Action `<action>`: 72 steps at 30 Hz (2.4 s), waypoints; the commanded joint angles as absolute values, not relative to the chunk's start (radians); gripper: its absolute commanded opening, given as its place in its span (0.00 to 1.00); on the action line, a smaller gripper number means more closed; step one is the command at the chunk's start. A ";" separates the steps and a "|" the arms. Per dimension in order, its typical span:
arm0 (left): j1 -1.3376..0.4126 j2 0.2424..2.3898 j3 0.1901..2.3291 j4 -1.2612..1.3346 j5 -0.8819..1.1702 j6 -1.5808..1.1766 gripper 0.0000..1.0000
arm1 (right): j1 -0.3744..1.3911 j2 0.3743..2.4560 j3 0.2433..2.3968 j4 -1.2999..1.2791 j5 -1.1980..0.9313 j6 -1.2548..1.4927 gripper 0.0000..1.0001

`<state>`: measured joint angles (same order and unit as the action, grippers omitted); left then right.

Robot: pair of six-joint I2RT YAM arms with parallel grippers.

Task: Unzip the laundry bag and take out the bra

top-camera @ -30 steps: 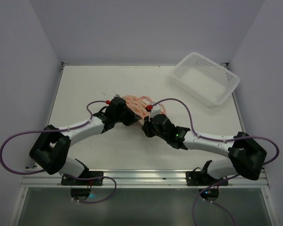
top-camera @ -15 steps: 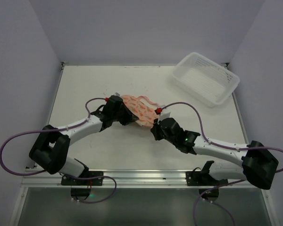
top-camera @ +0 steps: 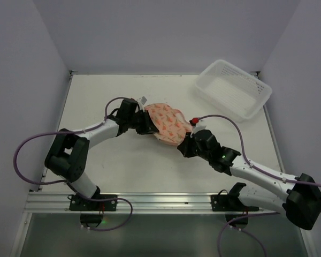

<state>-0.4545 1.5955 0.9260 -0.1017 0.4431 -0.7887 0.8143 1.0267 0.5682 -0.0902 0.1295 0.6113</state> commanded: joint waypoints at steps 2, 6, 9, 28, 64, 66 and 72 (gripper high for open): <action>-0.385 1.709 1.014 -0.118 0.408 -0.684 0.29 | 0.808 1.119 0.575 -0.049 0.020 0.630 0.00; -0.385 1.639 0.976 -0.129 0.325 -0.787 0.82 | 0.853 1.299 0.707 0.026 -0.047 0.632 0.00; -0.383 1.527 0.913 -0.202 0.189 -0.871 1.00 | 0.865 1.413 0.794 0.044 -0.089 0.643 0.00; -0.505 1.342 0.589 0.054 0.092 -1.213 0.66 | 0.899 1.594 0.960 0.041 -0.153 0.652 0.00; -0.350 1.352 0.873 -0.311 0.092 -0.942 1.00 | 0.744 1.411 0.805 -0.006 -0.192 0.727 0.00; -0.350 1.297 0.819 -0.308 0.086 -0.985 1.00 | 0.791 1.459 0.845 -0.006 -0.173 0.727 0.00; -0.365 1.094 0.589 -0.203 0.139 -1.166 1.00 | 0.879 1.566 0.946 -0.008 -0.169 0.727 0.00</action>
<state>-0.3553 1.1374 0.6655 -0.2630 0.1246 -1.0405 0.8490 1.5322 0.8913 -0.0364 -0.1692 0.7094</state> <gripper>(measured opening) 0.997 0.010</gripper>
